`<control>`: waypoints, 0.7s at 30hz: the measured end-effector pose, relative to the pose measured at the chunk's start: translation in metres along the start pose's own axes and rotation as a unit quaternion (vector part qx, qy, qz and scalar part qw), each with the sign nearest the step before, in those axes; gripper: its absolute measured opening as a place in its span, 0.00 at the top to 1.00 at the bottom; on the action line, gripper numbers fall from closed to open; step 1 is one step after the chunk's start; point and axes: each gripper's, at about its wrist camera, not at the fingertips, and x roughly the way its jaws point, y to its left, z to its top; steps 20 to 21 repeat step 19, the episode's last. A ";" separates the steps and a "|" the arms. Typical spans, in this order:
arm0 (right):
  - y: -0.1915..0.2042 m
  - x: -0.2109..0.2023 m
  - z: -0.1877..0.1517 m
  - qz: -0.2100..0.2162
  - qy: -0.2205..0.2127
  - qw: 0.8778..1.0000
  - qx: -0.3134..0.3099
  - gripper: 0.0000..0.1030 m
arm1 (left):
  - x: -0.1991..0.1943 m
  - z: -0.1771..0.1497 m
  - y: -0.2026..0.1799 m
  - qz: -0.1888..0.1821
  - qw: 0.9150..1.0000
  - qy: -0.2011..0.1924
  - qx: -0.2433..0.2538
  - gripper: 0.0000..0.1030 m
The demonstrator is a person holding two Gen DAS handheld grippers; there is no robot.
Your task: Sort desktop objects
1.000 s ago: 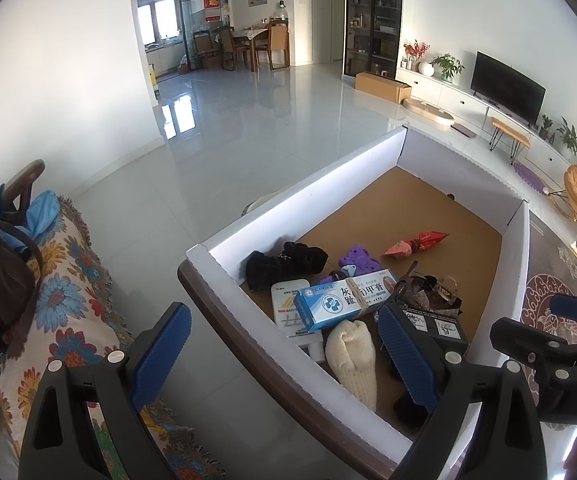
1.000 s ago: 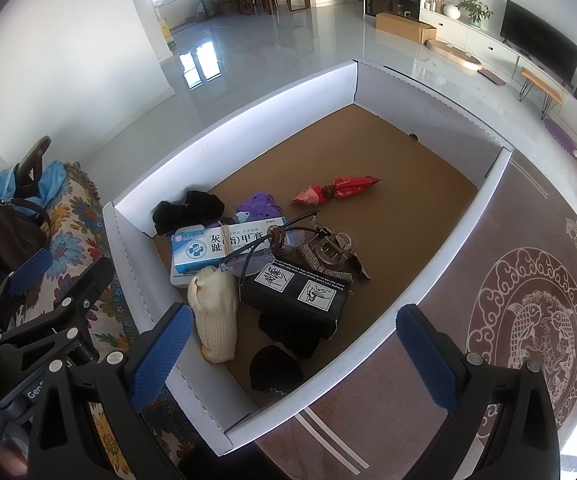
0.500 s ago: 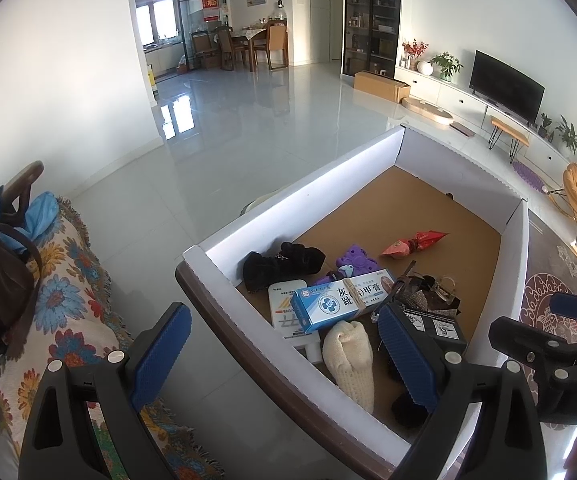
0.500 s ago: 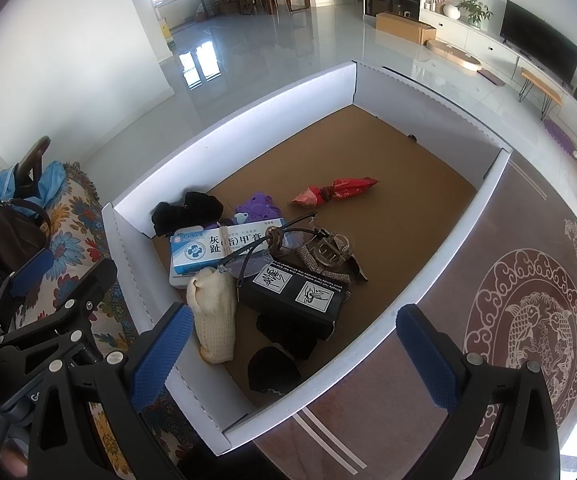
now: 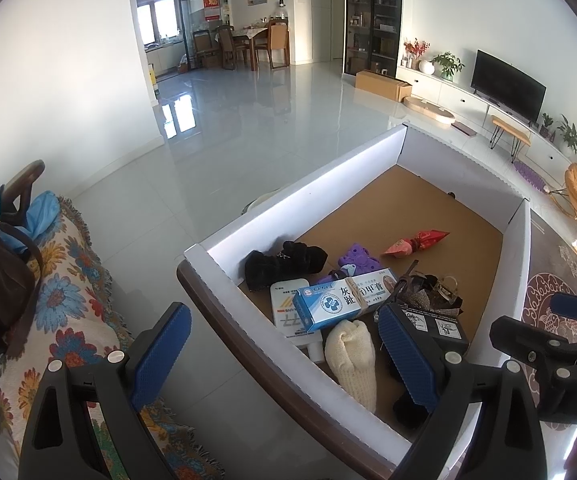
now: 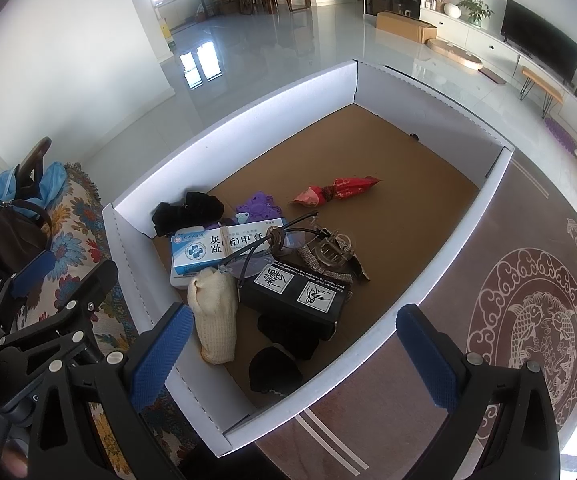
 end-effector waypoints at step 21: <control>0.002 0.002 -0.004 0.004 -0.001 1.000 0.001 0.01 | -0.015 0.000 0.004 -0.002 0.999 -0.047 -0.008 0.06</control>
